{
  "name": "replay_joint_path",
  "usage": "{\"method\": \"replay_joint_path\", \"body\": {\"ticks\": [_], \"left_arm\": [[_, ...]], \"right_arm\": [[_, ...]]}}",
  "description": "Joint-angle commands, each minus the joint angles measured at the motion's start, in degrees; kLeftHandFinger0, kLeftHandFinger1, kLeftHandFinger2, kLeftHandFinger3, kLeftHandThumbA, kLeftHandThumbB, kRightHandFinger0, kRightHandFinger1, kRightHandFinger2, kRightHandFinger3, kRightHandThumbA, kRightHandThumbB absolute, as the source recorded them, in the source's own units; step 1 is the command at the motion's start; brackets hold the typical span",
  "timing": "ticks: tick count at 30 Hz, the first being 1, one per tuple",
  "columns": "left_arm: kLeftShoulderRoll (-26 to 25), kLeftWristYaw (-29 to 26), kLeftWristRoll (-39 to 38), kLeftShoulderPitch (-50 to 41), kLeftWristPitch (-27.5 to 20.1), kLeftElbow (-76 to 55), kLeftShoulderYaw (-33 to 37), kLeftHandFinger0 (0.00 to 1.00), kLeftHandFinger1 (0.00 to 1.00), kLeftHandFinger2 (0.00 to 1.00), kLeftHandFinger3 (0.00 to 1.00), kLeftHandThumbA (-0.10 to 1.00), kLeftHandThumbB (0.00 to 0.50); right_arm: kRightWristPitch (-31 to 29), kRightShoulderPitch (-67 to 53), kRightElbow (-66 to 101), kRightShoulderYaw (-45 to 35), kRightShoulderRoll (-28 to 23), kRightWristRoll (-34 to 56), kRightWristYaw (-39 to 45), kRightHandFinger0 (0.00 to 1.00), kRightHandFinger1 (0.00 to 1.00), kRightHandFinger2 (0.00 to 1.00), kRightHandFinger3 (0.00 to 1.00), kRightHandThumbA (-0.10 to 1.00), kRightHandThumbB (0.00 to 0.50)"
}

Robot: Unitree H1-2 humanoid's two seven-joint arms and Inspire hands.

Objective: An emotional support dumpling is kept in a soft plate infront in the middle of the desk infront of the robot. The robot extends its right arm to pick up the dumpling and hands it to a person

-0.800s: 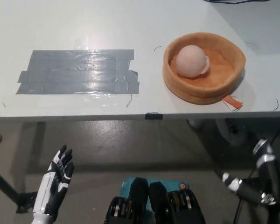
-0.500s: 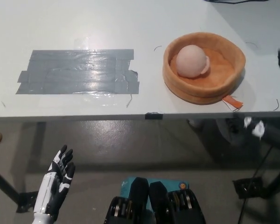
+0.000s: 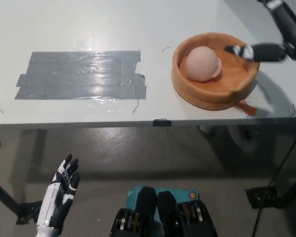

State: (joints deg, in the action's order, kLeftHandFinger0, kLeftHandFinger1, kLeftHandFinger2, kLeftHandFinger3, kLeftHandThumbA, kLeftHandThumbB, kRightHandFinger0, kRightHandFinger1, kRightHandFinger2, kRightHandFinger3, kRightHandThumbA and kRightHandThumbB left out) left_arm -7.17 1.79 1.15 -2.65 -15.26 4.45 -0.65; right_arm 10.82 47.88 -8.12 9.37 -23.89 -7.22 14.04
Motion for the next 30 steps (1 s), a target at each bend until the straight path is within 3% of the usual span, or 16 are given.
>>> {"method": "replay_joint_path", "body": {"ticks": [1, 6, 8, 10, 12, 13, 14, 15, 18, 22, 23, 30], "left_arm": [[-0.92, 0.43, 0.83, 1.02, -2.00, -2.12, 0.02, 1.00, 1.00, 1.00, 1.00, 0.83, 0.346], [-0.71, 0.43, 0.83, 1.05, -2.25, -2.12, 0.17, 1.00, 1.00, 1.00, 1.00, 0.83, 0.348], [-0.71, 0.53, 0.79, 1.07, -2.09, -2.22, 0.26, 1.00, 1.00, 1.00, 1.00, 0.83, 0.350], [-0.72, 0.40, 1.25, 1.10, -2.42, -2.25, 0.36, 1.00, 1.00, 1.00, 1.00, 0.83, 0.341], [-0.81, 0.43, 1.57, 1.10, -2.28, -2.38, 0.47, 1.00, 1.00, 1.00, 1.00, 0.83, 0.345], [-0.82, 0.47, 1.61, 1.21, -2.28, -2.35, 0.52, 1.00, 1.00, 1.00, 1.00, 0.83, 0.347], [-0.78, 0.49, 1.65, 1.36, -2.37, -2.22, 0.58, 1.00, 1.00, 1.00, 1.00, 0.83, 0.348], [-0.81, 0.52, 1.66, 1.46, -2.39, -2.16, 0.59, 1.00, 1.00, 1.00, 1.00, 0.83, 0.348], [-0.92, 0.63, 1.63, 1.55, -2.39, -2.19, 0.59, 1.00, 1.00, 1.00, 1.00, 0.82, 0.348], [-1.03, 0.50, 2.14, 1.62, -2.66, -2.23, 0.69, 1.00, 1.00, 1.00, 1.00, 0.82, 0.340], [-1.13, 0.45, 2.50, 1.62, -2.76, -2.22, 0.75, 1.00, 1.00, 1.00, 1.00, 0.83, 0.339], [-1.18, 0.69, 2.11, 1.75, -2.56, -2.49, 0.64, 1.00, 1.00, 1.00, 1.00, 0.83, 0.337]], "right_arm": [[12.28, 25.73, -30.61, 11.79, 0.23, -7.96, 16.25, 1.00, 1.00, 1.00, 1.00, 0.90, 0.313], [6.44, 31.34, -44.86, 16.11, 4.63, -11.57, 11.88, 1.00, 1.00, 1.00, 1.00, 0.91, 0.307], [2.16, 32.92, -50.02, 17.42, 6.28, -12.17, 9.88, 1.00, 1.00, 1.00, 1.00, 0.90, 0.244], [2.85, 33.61, -53.07, 18.33, 8.07, -12.61, 7.73, 1.00, 1.00, 1.00, 1.00, 0.94, 0.261], [2.68, 33.41, -55.78, 17.19, 9.75, -10.88, 5.02, 1.00, 1.00, 1.00, 1.00, 0.91, 0.286], [2.25, 33.01, -56.94, 17.52, 10.53, -10.97, 3.08, 1.00, 1.00, 1.00, 1.00, 0.91, 0.320], [2.11, 32.93, -57.73, 18.50, 10.94, -11.85, 2.09, 1.00, 1.00, 1.00, 1.00, 0.98, 0.352], [2.12, 32.98, -58.12, 18.95, 11.11, -12.28, 1.77, 1.00, 1.00, 1.00, 1.00, 0.93, 0.359], [1.84, 32.78, -62.14, 20.99, 13.18, -13.57, -0.69, 1.00, 1.00, 1.00, 1.00, 1.00, 0.396], [1.51, 32.47, -65.87, 21.77, 14.51, -14.02, -2.73, 1.00, 1.00, 1.00, 1.00, 1.00, 0.386], [0.98, 31.97, -66.77, 22.28, 14.88, -14.70, -3.67, 1.00, 1.00, 1.00, 1.00, 1.00, 0.356], [-0.63, 31.60, -69.36, 24.80, 15.66, -17.79, -4.66, 1.00, 1.00, 1.00, 1.00, 1.00, 0.318]]}}
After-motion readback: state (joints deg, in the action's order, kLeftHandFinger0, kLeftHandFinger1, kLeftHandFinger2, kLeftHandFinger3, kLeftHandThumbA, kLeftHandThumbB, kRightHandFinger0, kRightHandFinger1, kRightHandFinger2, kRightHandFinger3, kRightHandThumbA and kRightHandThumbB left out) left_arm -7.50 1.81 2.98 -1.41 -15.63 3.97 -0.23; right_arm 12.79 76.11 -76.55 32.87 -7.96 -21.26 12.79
